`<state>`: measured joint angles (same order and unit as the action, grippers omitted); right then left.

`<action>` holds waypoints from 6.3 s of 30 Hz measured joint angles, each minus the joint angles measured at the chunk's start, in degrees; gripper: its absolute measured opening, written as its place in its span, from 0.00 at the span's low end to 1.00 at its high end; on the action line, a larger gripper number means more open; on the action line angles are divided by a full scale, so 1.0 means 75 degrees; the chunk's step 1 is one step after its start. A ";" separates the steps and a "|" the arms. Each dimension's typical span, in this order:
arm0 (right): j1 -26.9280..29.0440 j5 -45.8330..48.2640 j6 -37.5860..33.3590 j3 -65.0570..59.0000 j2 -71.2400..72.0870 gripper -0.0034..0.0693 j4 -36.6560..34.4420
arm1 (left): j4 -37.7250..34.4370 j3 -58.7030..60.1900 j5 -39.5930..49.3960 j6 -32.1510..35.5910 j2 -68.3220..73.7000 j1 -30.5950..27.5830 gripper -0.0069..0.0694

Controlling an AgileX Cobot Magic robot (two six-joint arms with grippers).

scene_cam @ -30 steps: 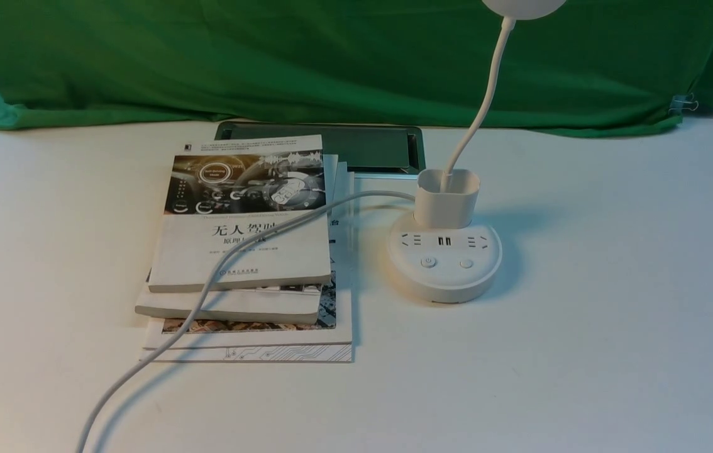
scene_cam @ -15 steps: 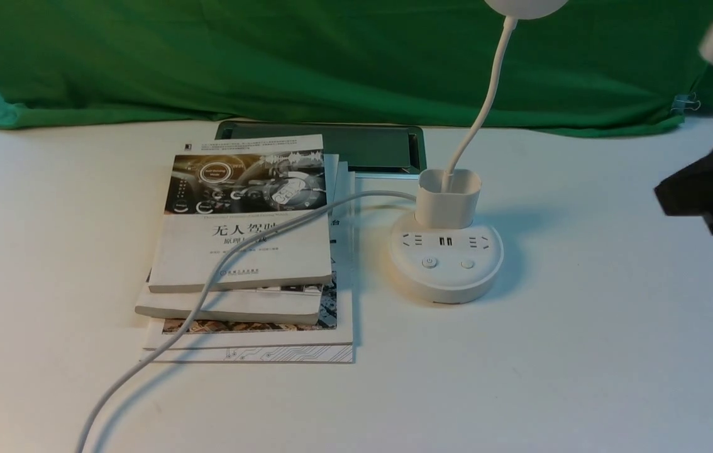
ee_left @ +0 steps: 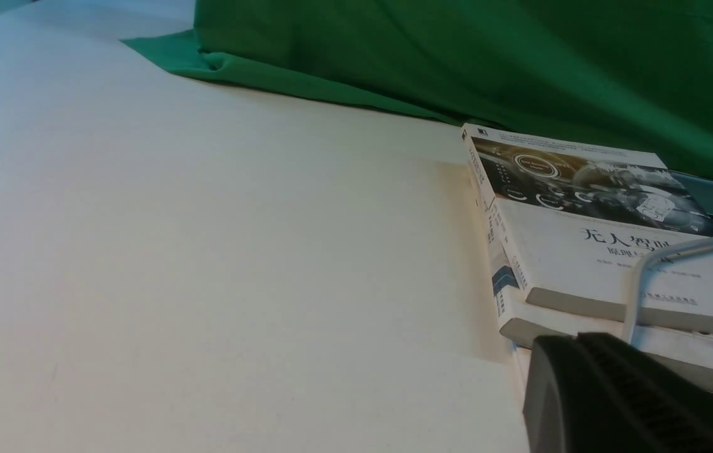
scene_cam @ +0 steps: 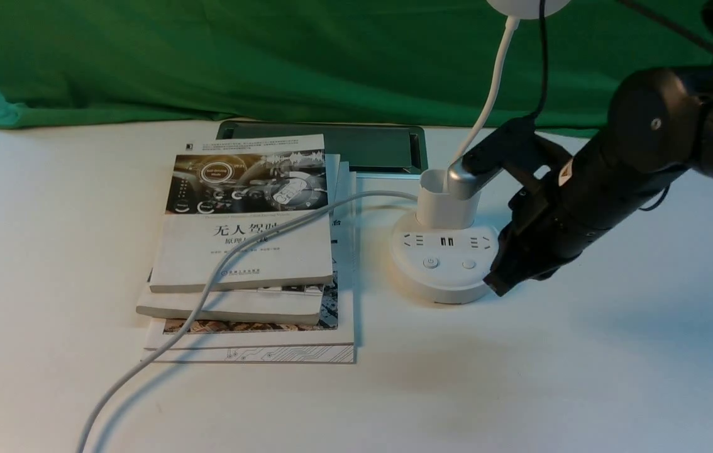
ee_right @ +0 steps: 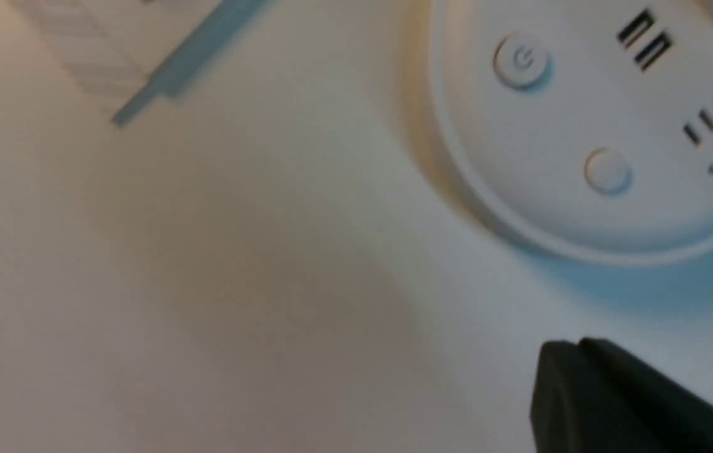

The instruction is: Turn on the desk lamp on the white desktop with your hand.

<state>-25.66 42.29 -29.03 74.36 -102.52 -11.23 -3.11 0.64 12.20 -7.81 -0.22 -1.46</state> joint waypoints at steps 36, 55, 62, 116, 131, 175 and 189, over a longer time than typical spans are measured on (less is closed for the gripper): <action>-0.0006 -0.2456 0.0089 0.0083 -0.1435 0.10 0.0043 | 0.0006 0.0000 0.0000 0.0000 0.0000 0.0000 0.12; -0.0006 -0.1871 0.0134 0.0364 -0.1291 0.10 0.0235 | 0.0006 0.0000 0.0000 0.0000 0.0000 0.0000 0.12; -0.0006 -0.1627 0.0495 0.0370 -0.1219 0.10 0.0626 | 0.0006 0.0000 0.0000 0.0000 0.0000 0.0000 0.12; -0.0155 -0.1439 0.1573 -0.0687 0.3011 0.14 0.0744 | 0.0006 0.0000 0.0000 0.0000 0.0000 0.0000 0.12; -0.0155 -0.3973 0.2689 -0.5552 0.9038 0.18 0.0751 | 0.0006 0.0000 0.0000 0.0000 0.0000 0.0000 0.12; 0.3959 -0.4005 0.4710 -0.9994 1.3650 0.34 0.1570 | 0.0006 0.0000 0.0000 0.0000 0.0000 0.0000 0.12; 0.3962 -0.4005 0.4712 -0.9994 1.3650 0.37 0.1563 | 0.0006 0.0000 0.0000 0.0000 0.0000 0.0000 0.12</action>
<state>4.05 12.26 6.31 -0.60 -0.15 0.49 -3.07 0.64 12.20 -7.81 -0.22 -1.46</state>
